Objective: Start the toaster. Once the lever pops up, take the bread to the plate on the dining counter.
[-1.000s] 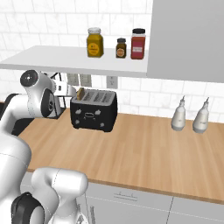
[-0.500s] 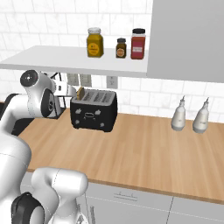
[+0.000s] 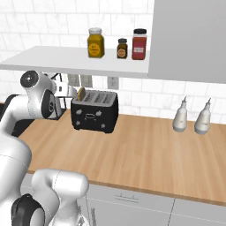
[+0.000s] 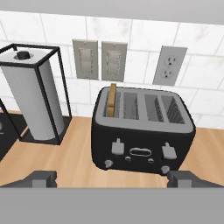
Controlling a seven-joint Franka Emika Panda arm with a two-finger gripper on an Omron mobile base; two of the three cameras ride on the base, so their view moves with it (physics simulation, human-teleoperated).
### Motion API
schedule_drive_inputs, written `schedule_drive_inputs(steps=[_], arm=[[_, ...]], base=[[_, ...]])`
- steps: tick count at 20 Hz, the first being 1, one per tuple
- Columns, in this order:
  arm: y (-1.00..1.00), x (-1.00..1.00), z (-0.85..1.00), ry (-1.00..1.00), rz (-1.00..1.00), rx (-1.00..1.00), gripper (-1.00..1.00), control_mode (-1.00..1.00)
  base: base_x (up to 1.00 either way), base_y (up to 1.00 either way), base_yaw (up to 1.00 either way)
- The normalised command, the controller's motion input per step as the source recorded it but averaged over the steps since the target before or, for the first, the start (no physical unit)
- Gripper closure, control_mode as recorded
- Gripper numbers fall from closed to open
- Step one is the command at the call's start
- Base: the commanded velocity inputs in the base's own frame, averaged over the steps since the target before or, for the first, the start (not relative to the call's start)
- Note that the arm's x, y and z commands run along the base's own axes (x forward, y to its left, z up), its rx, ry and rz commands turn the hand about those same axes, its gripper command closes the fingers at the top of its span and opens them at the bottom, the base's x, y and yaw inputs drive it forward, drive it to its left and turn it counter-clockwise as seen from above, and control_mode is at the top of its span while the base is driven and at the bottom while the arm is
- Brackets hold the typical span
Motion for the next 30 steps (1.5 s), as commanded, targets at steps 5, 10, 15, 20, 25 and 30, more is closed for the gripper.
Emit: schedule_drive_inputs(steps=[5,10,15,20,25,30], arm=[[0.0,0.0,0.0,0.0,0.0,0.0,-1.0,-1.0],[0.0,0.0,0.0,0.0,0.0,0.0,-1.0,-1.0],[0.0,0.0,0.0,0.0,0.0,0.0,-1.0,-1.0],[0.0,0.0,0.0,0.0,0.0,0.0,-1.0,-1.0],[0.0,0.0,0.0,0.0,0.0,0.0,-1.0,-1.0],[0.0,0.0,-0.13,0.02,-0.02,0.0,-1.0,-1.0]], base=[[0.0,0.0,0.0],[0.0,0.0,0.0],[0.0,0.0,0.0],[0.0,0.0,0.0],[0.0,0.0,0.0],[0.0,0.0,0.0]])
